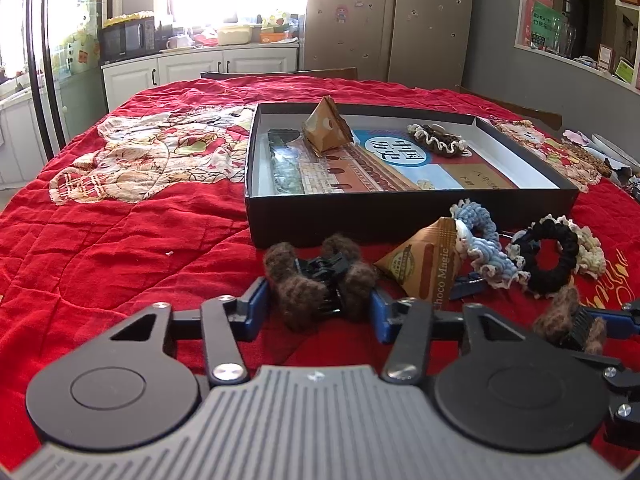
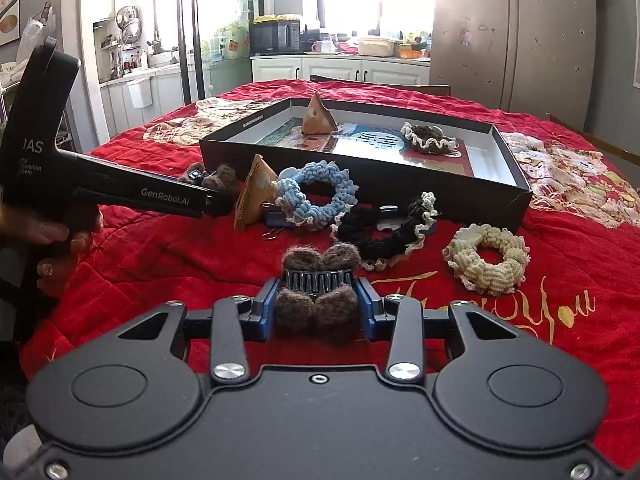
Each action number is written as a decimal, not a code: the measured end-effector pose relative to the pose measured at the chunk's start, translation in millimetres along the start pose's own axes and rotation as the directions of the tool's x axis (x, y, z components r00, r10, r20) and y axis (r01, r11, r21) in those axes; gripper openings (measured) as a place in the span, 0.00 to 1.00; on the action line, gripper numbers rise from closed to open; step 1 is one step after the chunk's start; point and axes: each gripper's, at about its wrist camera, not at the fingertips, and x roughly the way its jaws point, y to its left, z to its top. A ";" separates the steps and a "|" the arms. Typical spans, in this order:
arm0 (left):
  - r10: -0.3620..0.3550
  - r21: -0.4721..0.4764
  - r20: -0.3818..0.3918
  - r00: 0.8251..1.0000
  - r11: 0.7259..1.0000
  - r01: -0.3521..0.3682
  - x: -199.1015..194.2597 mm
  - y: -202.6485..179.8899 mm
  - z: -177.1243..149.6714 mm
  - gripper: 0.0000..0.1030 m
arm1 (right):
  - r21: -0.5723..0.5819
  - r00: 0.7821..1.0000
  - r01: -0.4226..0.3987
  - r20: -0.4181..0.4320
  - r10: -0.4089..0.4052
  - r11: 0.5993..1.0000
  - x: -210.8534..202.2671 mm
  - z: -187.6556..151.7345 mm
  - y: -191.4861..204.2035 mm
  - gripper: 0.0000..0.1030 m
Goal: Organize objects
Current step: 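Close the right gripper on the brown fuzzy hair clip and lift it, then carry the brown fuzzy clip with the right gripper into the black box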
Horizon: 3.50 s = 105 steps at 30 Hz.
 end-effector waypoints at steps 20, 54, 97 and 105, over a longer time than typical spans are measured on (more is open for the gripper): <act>-0.006 -0.005 0.052 0.999 1.000 0.007 -24.8 9.9 12.2 0.40 | -0.050 0.996 0.008 0.090 -0.003 0.999 -24.6 19.4 -4.2 0.35; -0.155 0.074 0.182 0.971 0.987 0.144 -16.0 -33.3 100.0 0.41 | 0.036 0.964 0.096 0.244 -0.102 0.995 -15.0 117.3 -75.5 0.35; -0.111 0.147 -0.059 0.992 0.982 0.119 140.0 -65.6 136.4 0.43 | 0.151 0.991 0.133 0.012 -0.137 0.979 172.0 160.3 -154.8 0.36; -0.107 0.148 -0.097 0.990 0.982 0.121 150.8 -67.2 134.5 0.43 | 0.159 0.991 0.133 -0.031 -0.130 0.978 182.4 165.0 -157.9 0.36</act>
